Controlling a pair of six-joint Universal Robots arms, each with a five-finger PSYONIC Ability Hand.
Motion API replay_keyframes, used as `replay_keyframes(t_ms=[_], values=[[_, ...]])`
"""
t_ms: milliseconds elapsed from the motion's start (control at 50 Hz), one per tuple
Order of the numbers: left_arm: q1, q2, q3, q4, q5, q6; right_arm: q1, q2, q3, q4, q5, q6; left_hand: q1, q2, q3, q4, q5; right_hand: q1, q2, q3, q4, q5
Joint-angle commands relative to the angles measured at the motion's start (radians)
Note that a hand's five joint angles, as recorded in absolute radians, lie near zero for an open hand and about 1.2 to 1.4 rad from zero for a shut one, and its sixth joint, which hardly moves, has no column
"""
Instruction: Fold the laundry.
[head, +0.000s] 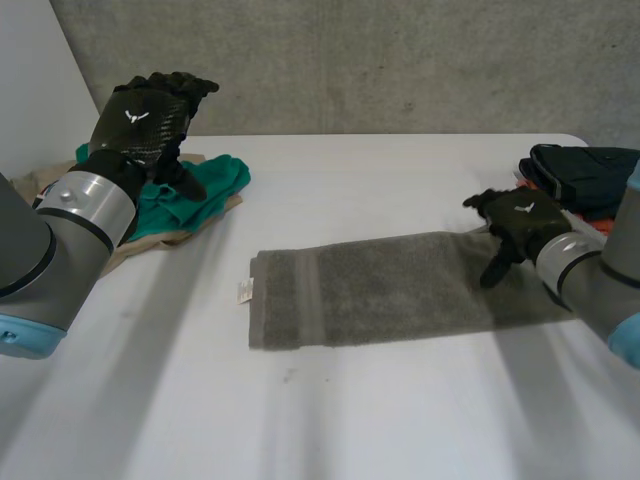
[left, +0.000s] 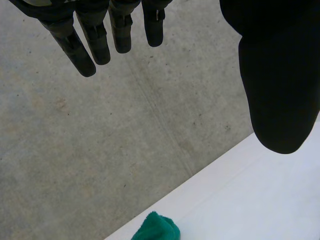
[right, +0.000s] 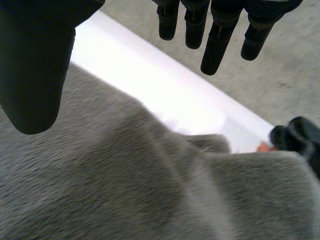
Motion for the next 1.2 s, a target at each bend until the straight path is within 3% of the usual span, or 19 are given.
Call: replay_keyframes(t_ms=[20,100,260,480,600,840,920,1020,1120,1200], values=[[0.001,0.007,0.009,-0.038,-0.02,-0.005,-0.074,-0.017,-0.092,0.0,0.004,-0.006,0.041,0.026,0.021,0.029,0.007,-0.035,-0.02,-0.252,-0.025,-0.038],[-0.001,0.018,0.016,-0.065,-0.022,-0.013,-0.106,0.031,-0.196,0.026,0.009,-0.03,0.035,0.02,0.015,0.023,0.001,0.118,0.133,-0.099,0.128,0.115],[-0.006,0.019,0.016,-0.09,-0.025,-0.023,-0.209,0.123,-0.365,0.224,0.035,-0.099,0.029,0.014,0.01,0.017,-0.005,0.127,0.142,-0.09,0.137,0.124],[-0.015,-0.023,0.046,-0.093,-0.025,-0.026,-0.302,0.171,-0.382,0.181,-0.184,-0.138,-0.001,-0.015,-0.02,-0.012,-0.035,0.153,0.168,-0.063,0.163,0.15],[-0.022,-0.043,0.043,-0.095,-0.029,-0.025,-0.284,0.253,-0.475,0.163,-0.217,-0.21,-0.004,-0.018,-0.023,-0.015,-0.038,0.338,0.353,0.122,0.348,0.335],[-0.018,-0.043,0.039,-0.088,-0.032,-0.023,-0.235,0.413,-0.636,0.167,-0.29,-0.32,-0.012,-0.027,-0.032,-0.024,-0.046,0.321,0.336,0.104,0.331,0.318],[-0.018,-0.05,0.04,-0.088,-0.031,-0.023,-0.214,0.459,-0.681,0.169,-0.275,-0.329,-0.012,-0.027,-0.032,-0.024,-0.046,0.321,0.336,0.104,0.331,0.318],[-0.015,-0.053,0.04,-0.088,-0.032,-0.023,-0.201,0.502,-0.719,0.187,-0.176,-0.357,-0.015,-0.03,-0.034,-0.027,-0.049,0.321,0.336,0.104,0.331,0.318],[-0.01,-0.053,0.043,-0.088,-0.031,-0.023,-0.198,0.514,-0.724,0.209,-0.135,-0.395,-0.015,-0.03,-0.034,-0.027,-0.049,0.335,0.35,0.119,0.346,0.332],[-0.01,-0.057,0.045,-0.088,-0.031,-0.023,-0.194,0.514,-0.722,0.212,-0.122,-0.418,-0.016,-0.031,-0.035,-0.028,-0.05,0.499,0.514,0.283,0.509,0.496]])
